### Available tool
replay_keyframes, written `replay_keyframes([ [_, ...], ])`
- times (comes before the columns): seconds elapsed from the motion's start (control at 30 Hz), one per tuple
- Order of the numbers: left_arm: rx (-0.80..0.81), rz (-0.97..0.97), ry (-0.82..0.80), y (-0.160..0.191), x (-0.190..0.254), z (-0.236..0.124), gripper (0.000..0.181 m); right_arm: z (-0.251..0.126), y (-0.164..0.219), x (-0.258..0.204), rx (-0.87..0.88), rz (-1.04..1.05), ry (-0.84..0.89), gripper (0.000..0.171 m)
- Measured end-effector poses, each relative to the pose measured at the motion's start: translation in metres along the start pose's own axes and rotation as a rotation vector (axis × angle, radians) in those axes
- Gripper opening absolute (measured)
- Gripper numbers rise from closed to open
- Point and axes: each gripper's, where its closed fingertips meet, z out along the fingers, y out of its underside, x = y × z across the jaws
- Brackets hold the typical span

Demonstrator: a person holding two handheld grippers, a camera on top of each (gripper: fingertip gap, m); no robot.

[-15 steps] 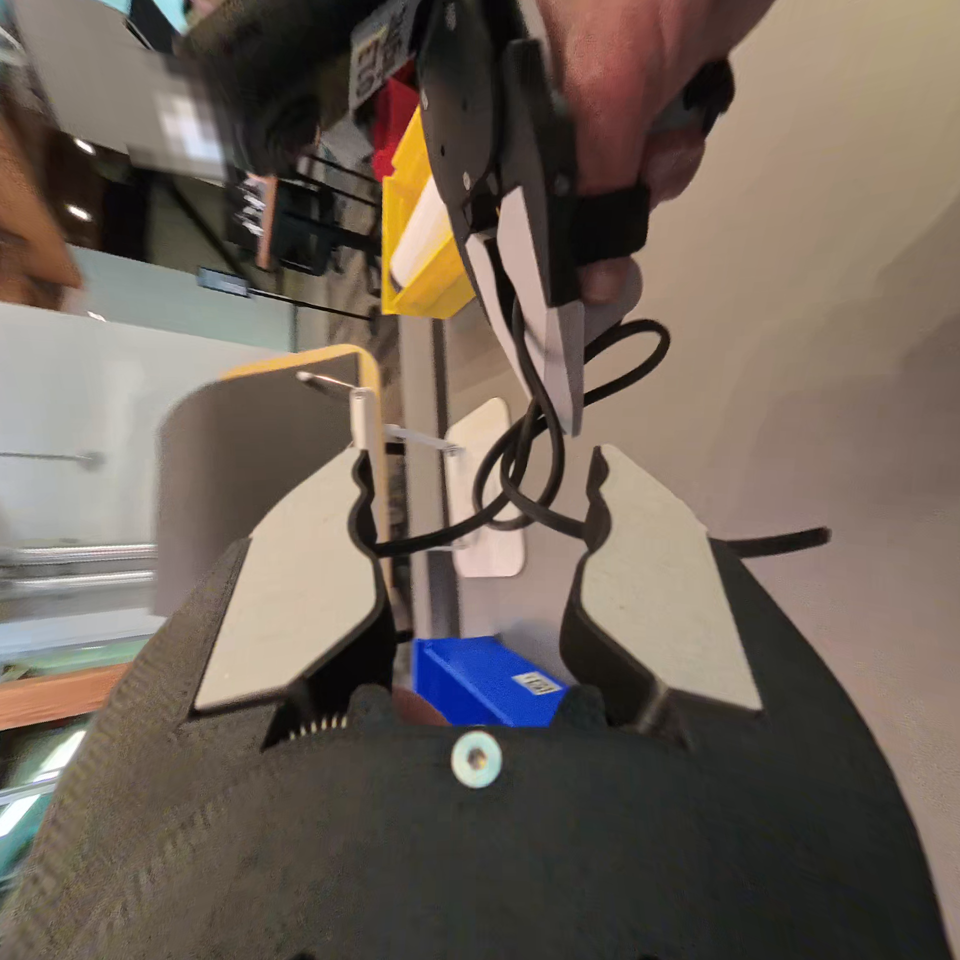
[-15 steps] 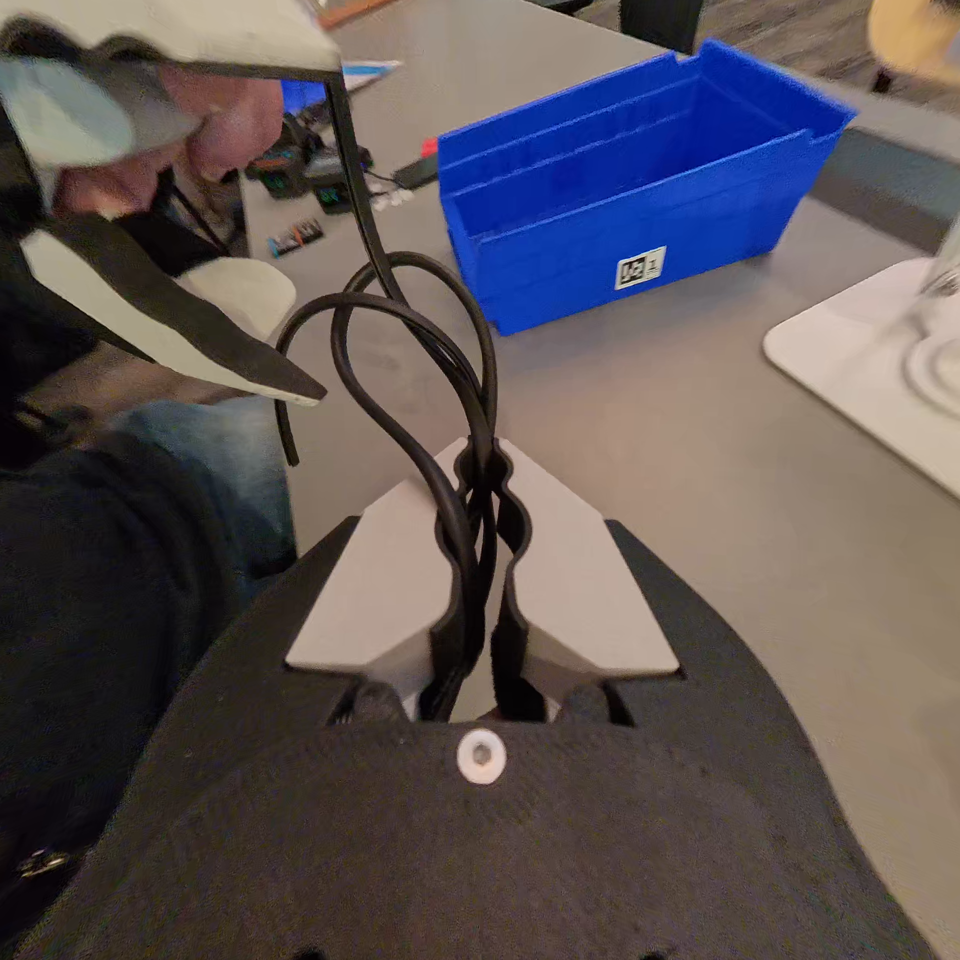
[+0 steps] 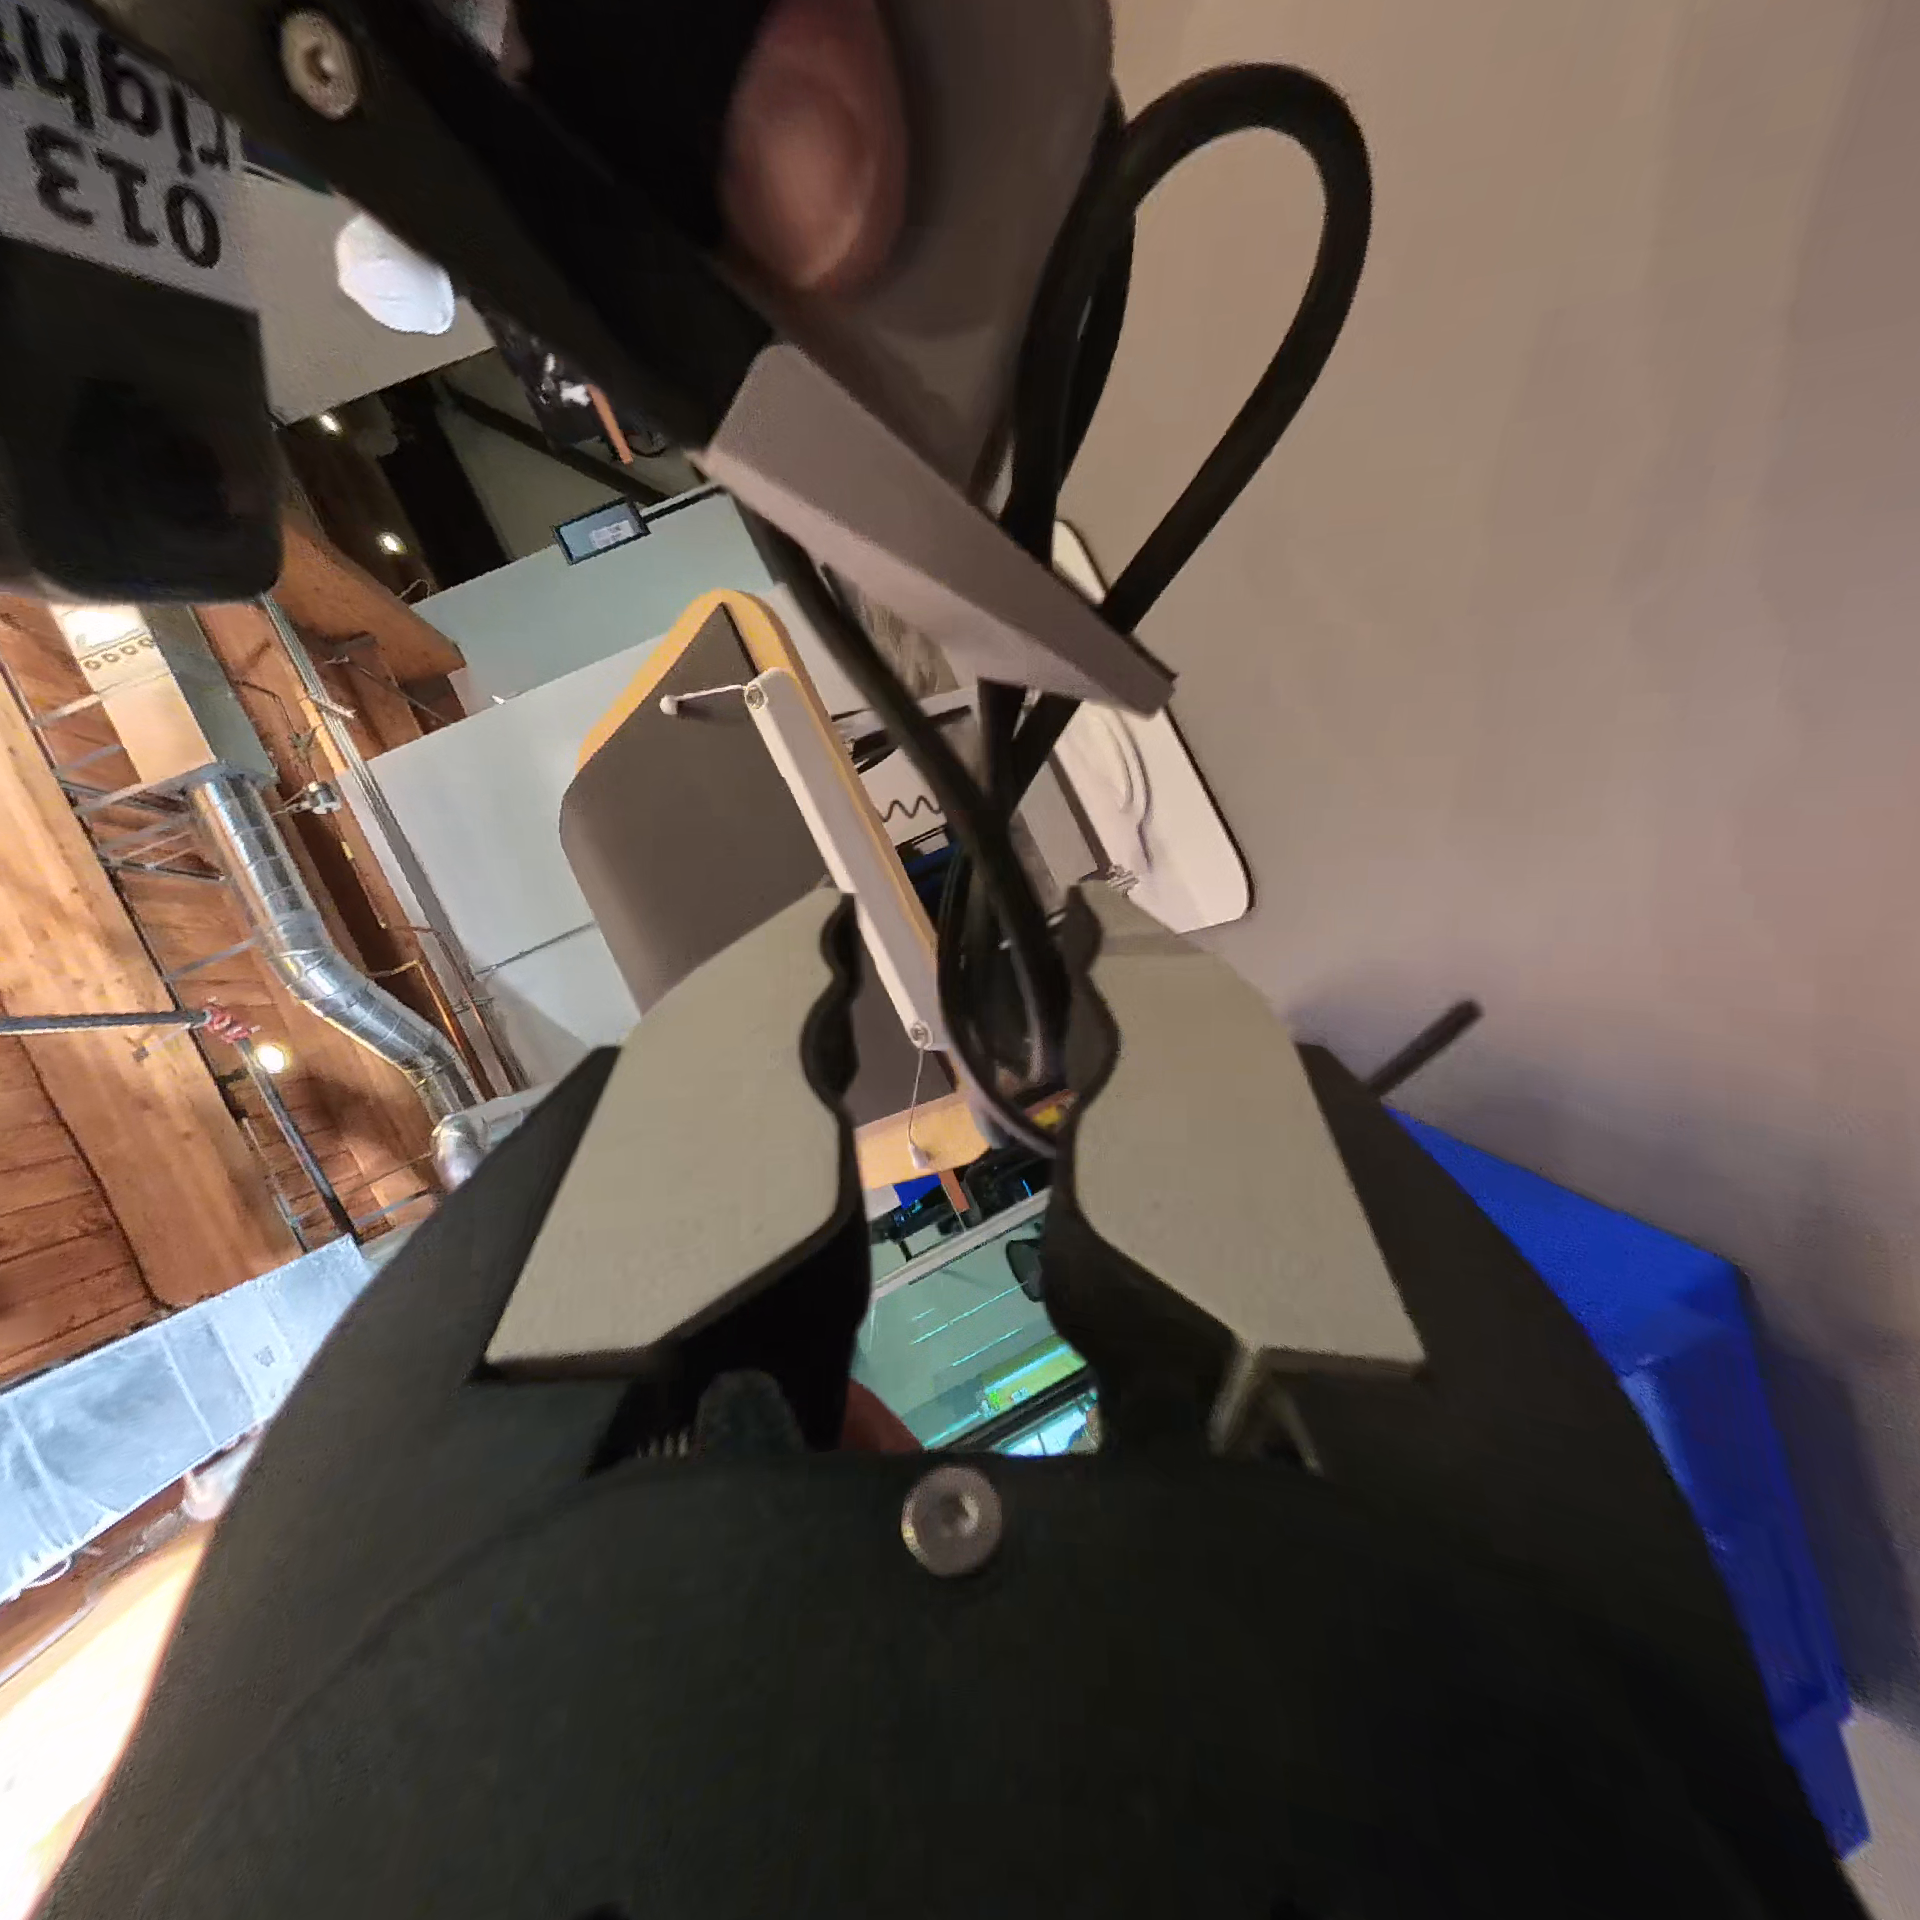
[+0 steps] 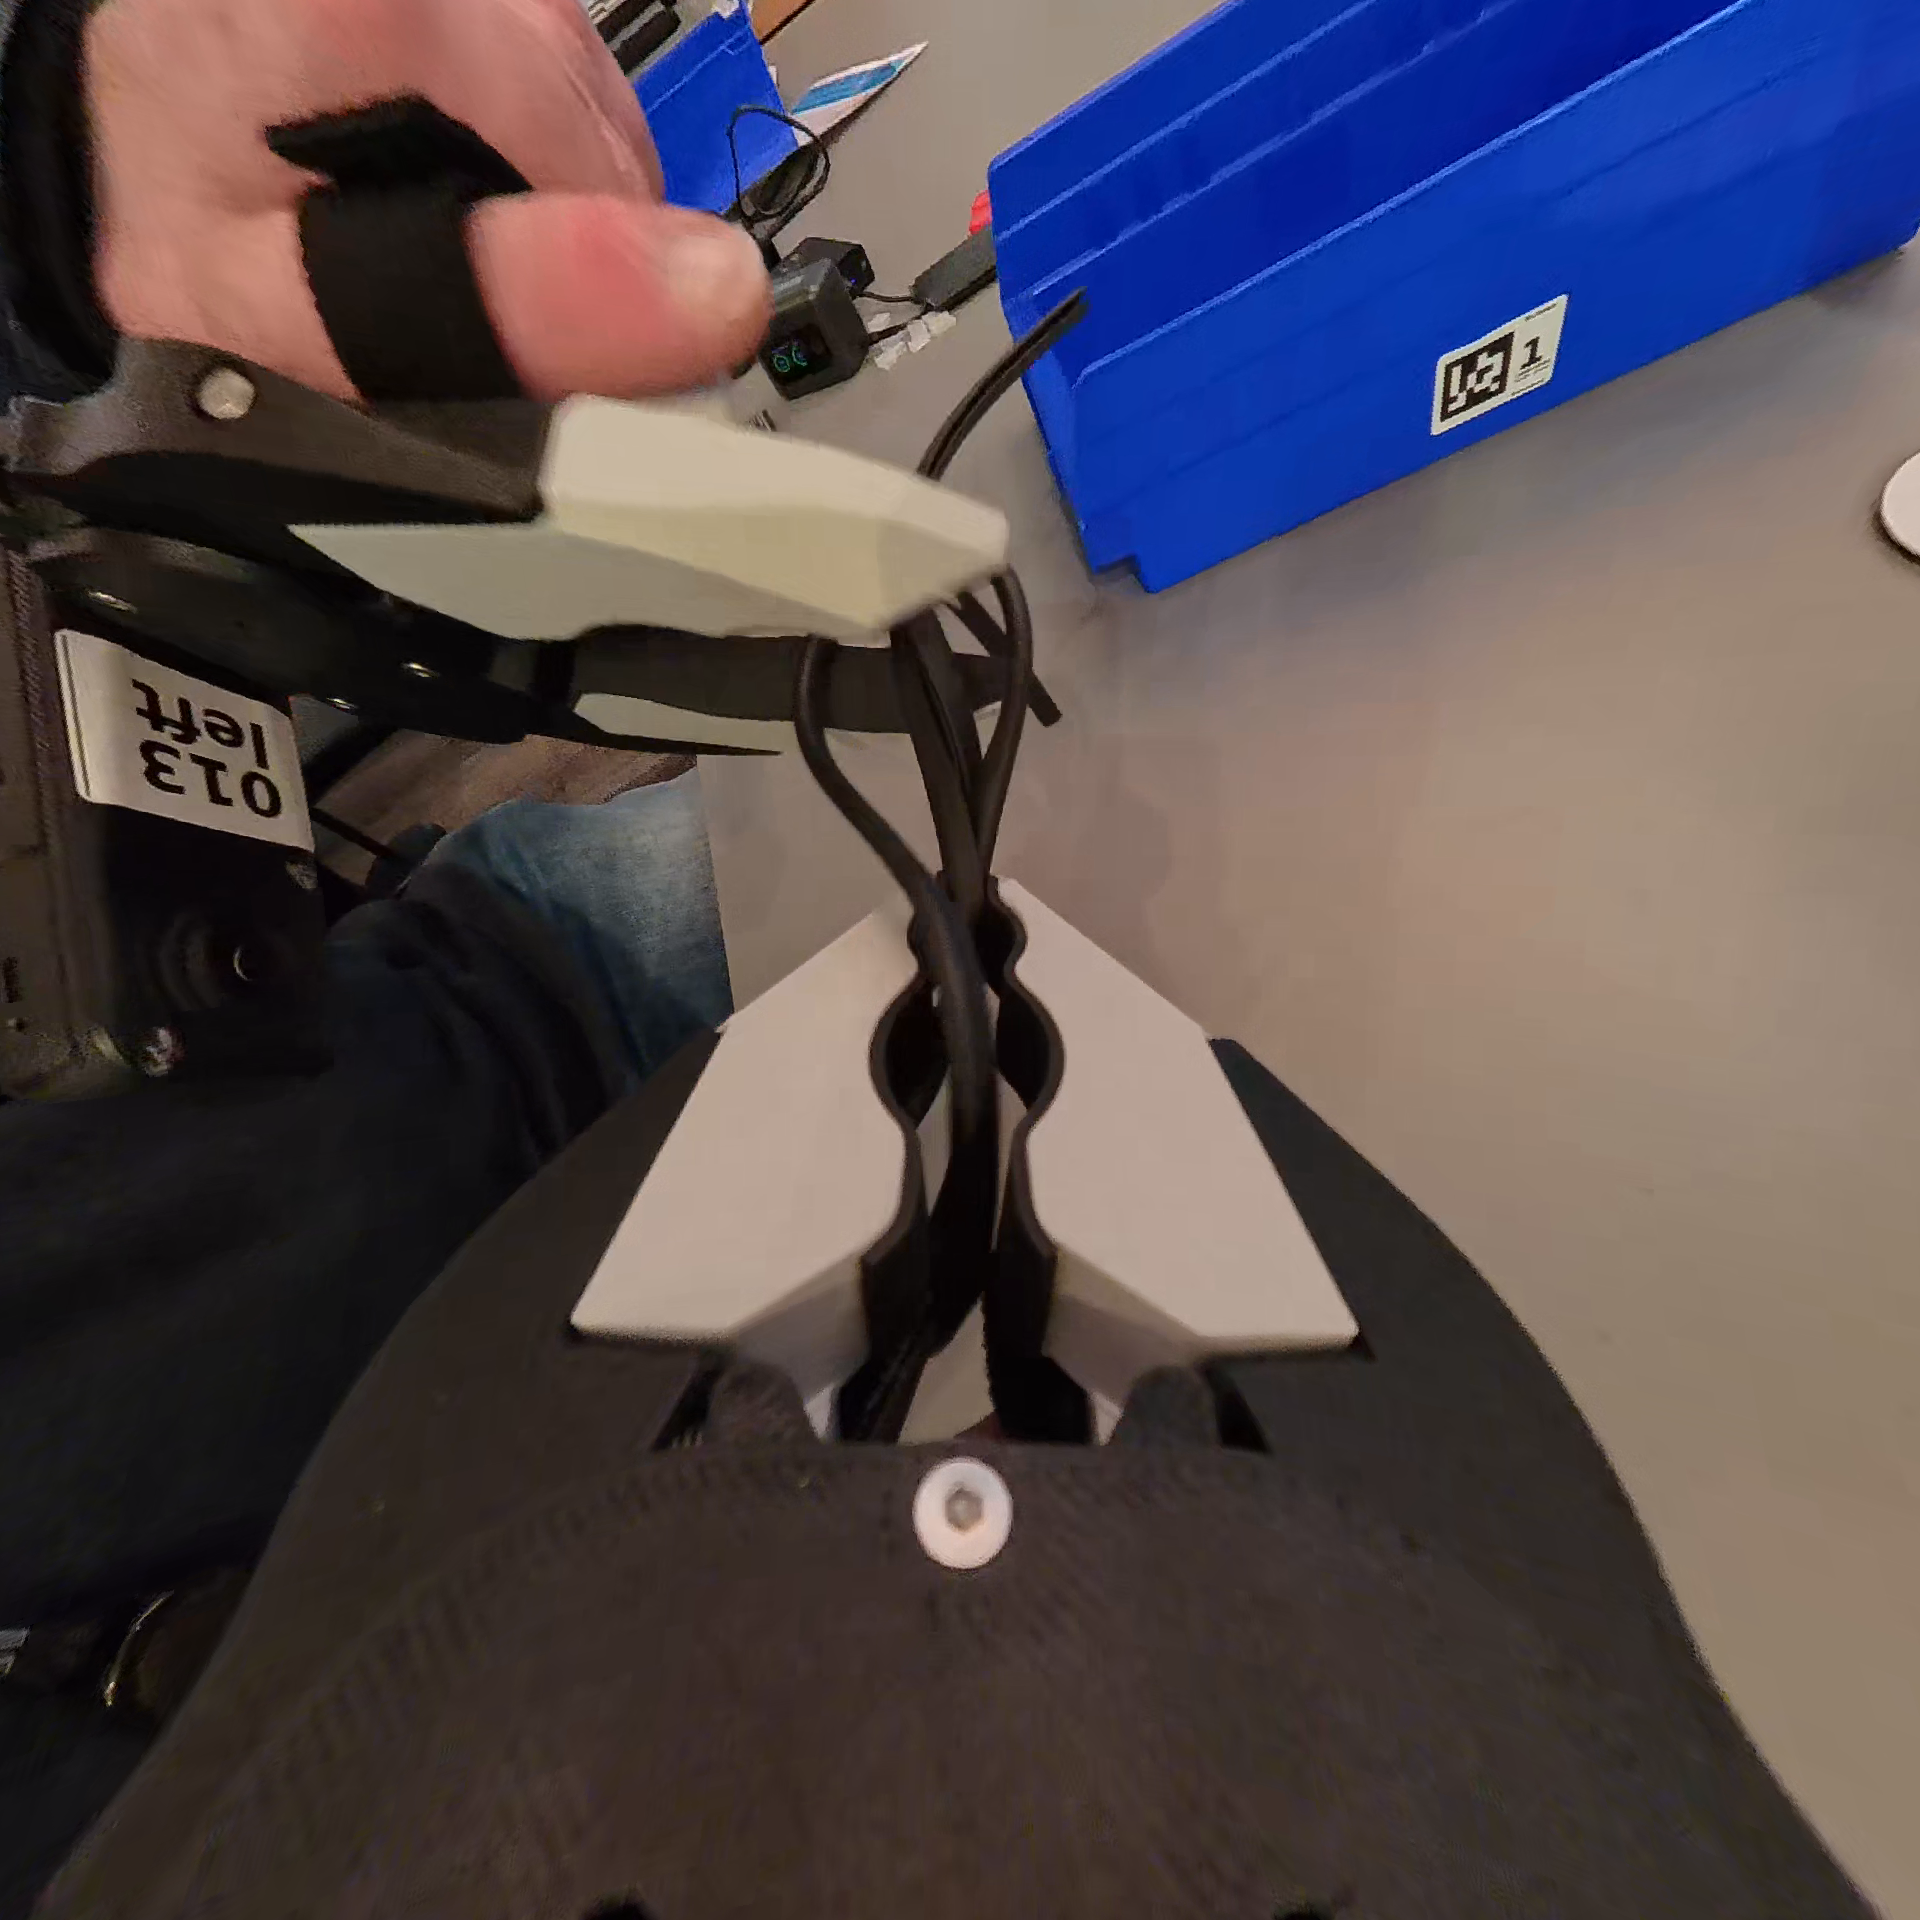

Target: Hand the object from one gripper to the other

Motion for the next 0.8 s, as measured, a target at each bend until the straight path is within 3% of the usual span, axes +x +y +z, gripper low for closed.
replay_keyframes([
  [0.07,0.025,-0.003,0.001,-0.004,0.002,0.001,0.009,0.001,0.001,0.000,-0.002,-0.006,0.010,0.000],
  [0.23,0.023,-0.080,0.042,-0.002,0.005,0.004,0.005,-0.003,-0.004,0.007,0.017,-0.090,0.118,0.003],
  [0.27,0.025,-0.136,0.087,0.000,0.008,0.004,0.005,-0.005,-0.006,0.011,0.009,-0.135,0.173,0.007],
  [0.33,0.015,-0.230,0.165,0.006,0.011,0.006,0.005,-0.012,-0.011,0.020,-0.009,-0.253,0.305,0.037],
  [0.47,0.031,-0.429,0.349,0.014,0.017,0.006,0.004,-0.028,-0.027,0.019,-0.043,-0.550,0.573,0.062],
  [0.6,0.068,-0.599,0.554,0.009,0.026,0.003,0.004,-0.037,-0.049,0.006,-0.107,-0.943,0.879,0.076],
  [0.73,0.152,-0.754,0.765,-0.006,0.034,-0.006,0.005,-0.030,-0.056,0.008,-0.163,-1.156,1.014,0.078],
  [0.8,0.180,-0.823,0.840,-0.010,0.034,-0.009,0.005,-0.022,-0.053,0.009,-0.184,-1.205,1.004,0.068],
])
